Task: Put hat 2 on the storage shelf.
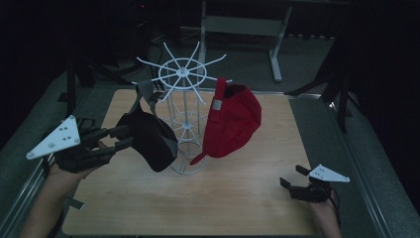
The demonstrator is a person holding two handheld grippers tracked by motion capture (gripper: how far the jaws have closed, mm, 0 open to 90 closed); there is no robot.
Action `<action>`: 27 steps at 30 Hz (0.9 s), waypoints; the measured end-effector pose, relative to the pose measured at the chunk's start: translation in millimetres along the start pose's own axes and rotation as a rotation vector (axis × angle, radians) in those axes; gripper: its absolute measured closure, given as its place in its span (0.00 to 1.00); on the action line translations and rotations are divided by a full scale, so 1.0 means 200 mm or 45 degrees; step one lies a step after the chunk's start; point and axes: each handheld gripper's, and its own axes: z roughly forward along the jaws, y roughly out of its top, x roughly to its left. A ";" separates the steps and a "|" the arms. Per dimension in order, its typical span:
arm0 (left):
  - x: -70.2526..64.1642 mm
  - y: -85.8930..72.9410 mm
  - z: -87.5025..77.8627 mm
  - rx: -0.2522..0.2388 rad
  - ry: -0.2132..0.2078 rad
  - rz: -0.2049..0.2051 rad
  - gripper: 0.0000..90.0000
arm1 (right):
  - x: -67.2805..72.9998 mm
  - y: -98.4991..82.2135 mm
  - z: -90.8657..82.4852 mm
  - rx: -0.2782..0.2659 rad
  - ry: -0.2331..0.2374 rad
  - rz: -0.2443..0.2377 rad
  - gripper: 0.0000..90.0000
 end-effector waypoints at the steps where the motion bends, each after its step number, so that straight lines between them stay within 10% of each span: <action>1: 0.00 -0.02 0.00 0.001 0.001 -0.010 0.69 | 0.00 0.00 0.00 0.000 -0.001 0.004 0.16; 27: -0.06 -0.48 0.07 0.169 0.030 -0.126 0.68 | -0.01 -0.02 0.01 0.008 -0.019 0.004 0.16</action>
